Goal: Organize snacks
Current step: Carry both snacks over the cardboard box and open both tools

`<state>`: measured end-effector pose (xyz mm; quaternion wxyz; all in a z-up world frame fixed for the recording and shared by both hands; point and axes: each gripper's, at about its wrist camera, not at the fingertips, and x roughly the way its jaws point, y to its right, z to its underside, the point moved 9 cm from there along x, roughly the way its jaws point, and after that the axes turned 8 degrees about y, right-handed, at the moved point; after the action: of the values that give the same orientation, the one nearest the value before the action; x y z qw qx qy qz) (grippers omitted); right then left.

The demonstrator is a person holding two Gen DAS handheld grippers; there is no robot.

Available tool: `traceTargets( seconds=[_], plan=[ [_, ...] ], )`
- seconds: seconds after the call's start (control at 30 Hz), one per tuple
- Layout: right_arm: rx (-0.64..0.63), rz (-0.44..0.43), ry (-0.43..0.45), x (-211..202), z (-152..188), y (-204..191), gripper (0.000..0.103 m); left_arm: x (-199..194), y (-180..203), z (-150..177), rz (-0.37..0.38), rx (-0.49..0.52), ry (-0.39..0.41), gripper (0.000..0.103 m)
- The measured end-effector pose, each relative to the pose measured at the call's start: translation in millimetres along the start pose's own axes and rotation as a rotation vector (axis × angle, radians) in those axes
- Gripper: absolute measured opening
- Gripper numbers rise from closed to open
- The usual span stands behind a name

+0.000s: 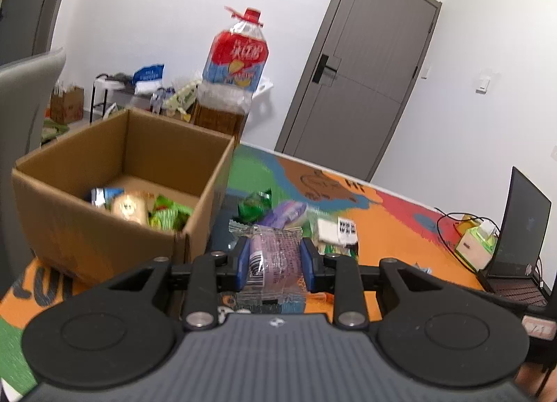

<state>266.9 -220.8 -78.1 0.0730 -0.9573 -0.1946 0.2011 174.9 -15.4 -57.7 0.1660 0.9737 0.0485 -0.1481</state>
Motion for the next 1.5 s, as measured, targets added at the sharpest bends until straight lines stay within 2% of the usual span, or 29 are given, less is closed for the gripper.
traceTargets(
  seconds=[0.3, 0.63, 0.9, 1.5],
  plan=[
    [0.006, -0.116, 0.114, -11, -45, -40, 0.032, -17, 7, -47, 0.005, 0.038, 0.091, 0.029],
    [0.027, -0.211, 0.137, 1, -59, -81, 0.031, -11, -30, -84, -0.095, 0.03, 0.141, 0.029],
    [0.02, -0.26, 0.14, 11, -67, -111, 0.031, 2, -60, -100, -0.142, 0.026, 0.138, 0.029],
    [0.015, -0.301, 0.105, 43, -65, -153, 0.032, 43, -95, -95, -0.132, 0.005, 0.056, 0.029]
  ],
)
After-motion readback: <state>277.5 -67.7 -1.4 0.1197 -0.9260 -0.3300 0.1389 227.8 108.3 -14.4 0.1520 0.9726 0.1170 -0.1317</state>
